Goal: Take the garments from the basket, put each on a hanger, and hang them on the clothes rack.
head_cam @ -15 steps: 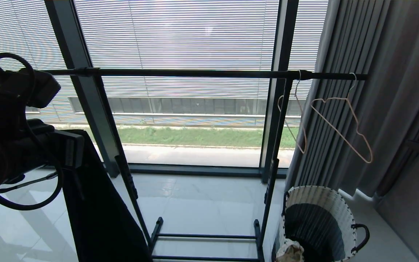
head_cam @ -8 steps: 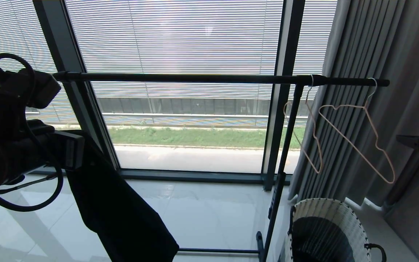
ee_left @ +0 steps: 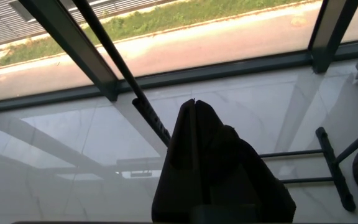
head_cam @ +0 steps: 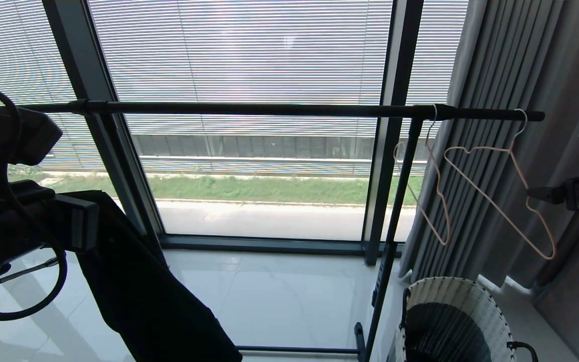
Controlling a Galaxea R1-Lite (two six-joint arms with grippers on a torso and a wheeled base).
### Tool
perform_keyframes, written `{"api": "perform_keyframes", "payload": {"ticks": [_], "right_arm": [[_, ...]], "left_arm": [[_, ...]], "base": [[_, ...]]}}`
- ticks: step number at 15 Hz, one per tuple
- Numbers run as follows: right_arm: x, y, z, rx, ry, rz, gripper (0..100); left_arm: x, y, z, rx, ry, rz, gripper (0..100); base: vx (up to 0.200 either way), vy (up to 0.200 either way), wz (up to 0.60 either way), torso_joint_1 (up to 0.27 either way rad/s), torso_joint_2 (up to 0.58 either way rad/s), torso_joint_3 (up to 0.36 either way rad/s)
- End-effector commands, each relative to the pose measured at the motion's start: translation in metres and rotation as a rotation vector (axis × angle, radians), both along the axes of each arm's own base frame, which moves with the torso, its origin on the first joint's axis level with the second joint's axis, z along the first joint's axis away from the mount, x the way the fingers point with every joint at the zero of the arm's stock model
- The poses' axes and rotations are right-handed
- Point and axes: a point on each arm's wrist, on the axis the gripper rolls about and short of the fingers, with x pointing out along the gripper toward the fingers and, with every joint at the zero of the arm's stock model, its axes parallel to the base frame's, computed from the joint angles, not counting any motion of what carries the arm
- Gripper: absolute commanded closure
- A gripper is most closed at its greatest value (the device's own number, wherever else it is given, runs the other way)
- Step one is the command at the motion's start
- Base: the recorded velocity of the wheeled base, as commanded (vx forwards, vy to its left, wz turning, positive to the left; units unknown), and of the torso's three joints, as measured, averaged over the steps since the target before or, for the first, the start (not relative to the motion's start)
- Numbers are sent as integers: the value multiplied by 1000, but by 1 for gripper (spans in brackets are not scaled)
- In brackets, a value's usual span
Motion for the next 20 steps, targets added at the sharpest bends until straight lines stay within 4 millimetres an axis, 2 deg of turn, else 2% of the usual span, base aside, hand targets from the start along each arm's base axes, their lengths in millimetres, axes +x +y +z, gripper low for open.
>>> {"api": "perform_keyframes", "payload": {"ticks": [1, 4, 6, 9, 16, 17, 20], "right_arm": [[38, -11, -22, 3, 37, 7, 0], [70, -18, -41, -21, 28, 39, 0], [80, -6, -45, -15, 31, 76, 0], [87, 0, -54, -8, 52, 92, 0], [91, -1, -57, 47, 52, 63, 0], [91, -1, -57, 59, 55, 57, 100], [92, -1, -58, 63, 57, 52, 100]], "left_arm": [[-10, 2, 2, -6, -25, 0, 100], [-12, 3, 4, -8, -32, 3, 100], [-12, 3, 4, -8, -32, 3, 100], [-11, 3, 4, -6, -32, 3, 100], [-11, 3, 4, -5, -32, 1, 100], [-11, 3, 5, -6, -34, 1, 100], [-11, 3, 5, -6, -37, 1, 100]], "base": [[0, 0, 0, 0, 0, 0], [0, 0, 0, 0, 0, 0], [0, 0, 0, 0, 0, 0], [0, 0, 0, 0, 0, 0], [0, 0, 0, 0, 0, 0], [0, 0, 0, 0, 0, 0], [0, 0, 0, 0, 0, 0]]}}
